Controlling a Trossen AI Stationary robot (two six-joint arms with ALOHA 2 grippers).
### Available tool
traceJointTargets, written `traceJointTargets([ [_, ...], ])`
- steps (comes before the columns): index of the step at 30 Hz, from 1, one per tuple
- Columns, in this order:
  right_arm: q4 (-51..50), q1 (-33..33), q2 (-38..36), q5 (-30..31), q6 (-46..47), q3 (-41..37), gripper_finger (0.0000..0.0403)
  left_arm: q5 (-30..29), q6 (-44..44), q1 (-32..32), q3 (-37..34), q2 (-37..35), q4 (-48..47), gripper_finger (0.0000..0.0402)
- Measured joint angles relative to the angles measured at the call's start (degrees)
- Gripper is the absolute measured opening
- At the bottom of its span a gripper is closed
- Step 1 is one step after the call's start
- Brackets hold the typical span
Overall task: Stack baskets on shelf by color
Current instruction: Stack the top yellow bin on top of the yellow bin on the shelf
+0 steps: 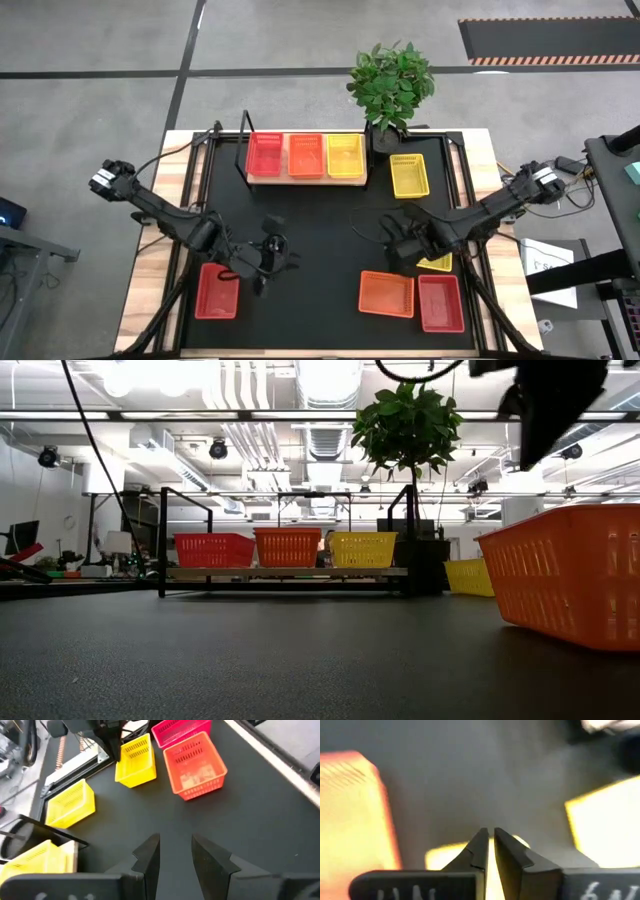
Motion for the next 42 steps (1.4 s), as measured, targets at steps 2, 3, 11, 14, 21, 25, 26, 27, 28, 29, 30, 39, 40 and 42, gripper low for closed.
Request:
traceJointTargets([
  [2,-5.23,-1.36,0.09,0.09,-2.83,0.47,0.0038,-0.46,1.86,0.07,-1.40,-1.50,0.17,0.0095],
  [3,-6.51,-2.21,0.00,0.07,-4.59,0.19,0.0049,-0.89,2.73,0.07,-2.09,-2.35,0.28,0.0095],
  [11,1.65,-14.46,-5.15,1.72,-20.40,-10.04,0.0140,-3.90,3.20,0.02,-9.49,-10.42,4.33,0.0095],
  [14,8.38,-20.01,-7.97,0.81,-27.50,-15.10,0.0156,-4.47,4.24,0.02,-12.87,-13.62,7.23,0.0095],
  [21,13.42,-31.16,-10.88,-0.41,-34.39,-21.31,0.0162,-4.86,7.99,0.02,-17.21,-20.27,11.42,0.0095],
  [25,13.76,-35.31,-10.44,-1.55,-35.02,-21.01,0.0162,-4.85,12.48,0.07,-18.89,-22.91,14.52,0.0096],
  [26,13.76,-36.29,-10.27,-1.70,-35.12,-21.03,0.0162,-4.85,13.39,0.07,-19.13,-23.39,15.28,0.0096],
  [27,13.76,-37.16,-10.06,-1.99,-35.40,-21.05,0.0162,-4.85,13.84,0.07,-19.21,-23.81,15.36,0.0096],
  [28,13.78,-37.87,-9.94,-2.56,-35.54,-21.05,0.0162,-4.85,14.18,0.07,-19.22,-24.16,15.40,0.0095],
  [29,13.80,-38.60,-9.81,-3.44,-35.82,-21.05,0.0162,-4.85,14.52,0.07,-19.22,-24.42,15.47,0.0096],
  [30,13.89,-39.24,-9.66,-3.87,-36.00,-21.05,0.0162,-4.85,14.76,0.07,-19.22,-24.58,15.45,0.0096],
  [39,14.28,-41.72,-6.12,-5.03,-36.09,-21.09,0.0151,-4.84,21.21,0.04,-19.15,-25.27,15.52,0.0096],
  [40,14.28,-41.78,-5.48,-5.05,-36.12,-21.09,0.0149,-4.84,22.56,0.05,-18.92,-25.38,15.52,0.0096],
  [42,14.30,-41.80,-4.13,-5.02,-36.12,-21.09,0.0145,-4.93,24.11,0.07,-18.68,-25.75,16.12,0.0095],
])
